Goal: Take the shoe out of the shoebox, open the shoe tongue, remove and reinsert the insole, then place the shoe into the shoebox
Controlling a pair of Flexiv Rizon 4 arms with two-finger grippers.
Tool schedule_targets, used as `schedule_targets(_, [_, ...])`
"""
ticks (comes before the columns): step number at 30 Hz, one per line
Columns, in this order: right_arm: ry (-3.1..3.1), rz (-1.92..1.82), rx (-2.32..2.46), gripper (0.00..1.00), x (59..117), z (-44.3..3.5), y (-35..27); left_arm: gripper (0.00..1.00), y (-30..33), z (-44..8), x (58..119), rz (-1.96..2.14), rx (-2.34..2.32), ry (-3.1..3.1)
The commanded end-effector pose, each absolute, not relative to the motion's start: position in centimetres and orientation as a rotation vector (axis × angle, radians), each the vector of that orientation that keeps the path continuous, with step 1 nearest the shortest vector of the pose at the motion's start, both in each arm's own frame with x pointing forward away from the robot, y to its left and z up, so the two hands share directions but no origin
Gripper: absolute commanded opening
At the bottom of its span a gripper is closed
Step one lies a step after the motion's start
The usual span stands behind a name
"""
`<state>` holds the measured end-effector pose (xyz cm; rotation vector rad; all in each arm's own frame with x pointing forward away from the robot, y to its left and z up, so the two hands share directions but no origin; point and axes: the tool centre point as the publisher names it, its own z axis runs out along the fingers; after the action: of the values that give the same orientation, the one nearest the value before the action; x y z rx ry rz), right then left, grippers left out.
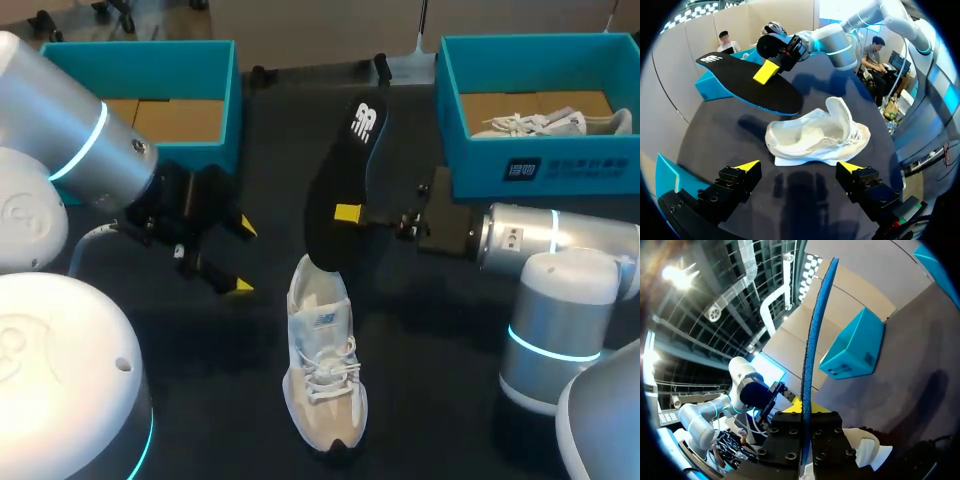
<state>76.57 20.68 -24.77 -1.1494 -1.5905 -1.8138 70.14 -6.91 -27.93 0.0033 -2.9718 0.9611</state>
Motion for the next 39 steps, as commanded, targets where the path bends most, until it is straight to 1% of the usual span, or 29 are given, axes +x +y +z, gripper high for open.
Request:
schedule_targets(1, [-1.607, -1.802, -1.127, 0.00, 76.6, -25.3, 21.6, 1.00, -7.5, -30.2, 70.7, 0.966, -0.025, -2.947])
schedule_targets(6, [-1.612, -1.813, -1.070, 0.00, 76.3, -26.0, 21.8, 1.00, -7.6, -31.5, 70.9, 0.983, -0.062, -2.858])
schedule_targets(19, [-1.616, -1.809, -1.072, 0.00, 76.3, -26.2, 21.8, 1.00, -7.6, -31.5, 70.9, 0.983, -0.062, -2.858])
schedule_targets(24, [-1.615, -1.806, -1.025, 0.00, 76.4, -26.9, 22.2, 1.00, -8.6, -33.3, 70.8, 0.974, -0.081, -2.852])
schedule_targets(31, [-1.616, -1.837, -0.962, 0.00, 76.4, -27.6, 22.7, 1.00, -9.0, -34.2, 70.9, 0.958, -0.089, -2.844])
schedule_targets(39, [-1.613, -1.847, -0.953, 0.00, 76.3, -27.6, 22.7, 1.00, -9.0, -34.2, 70.9, 0.958, -0.089, -2.844])
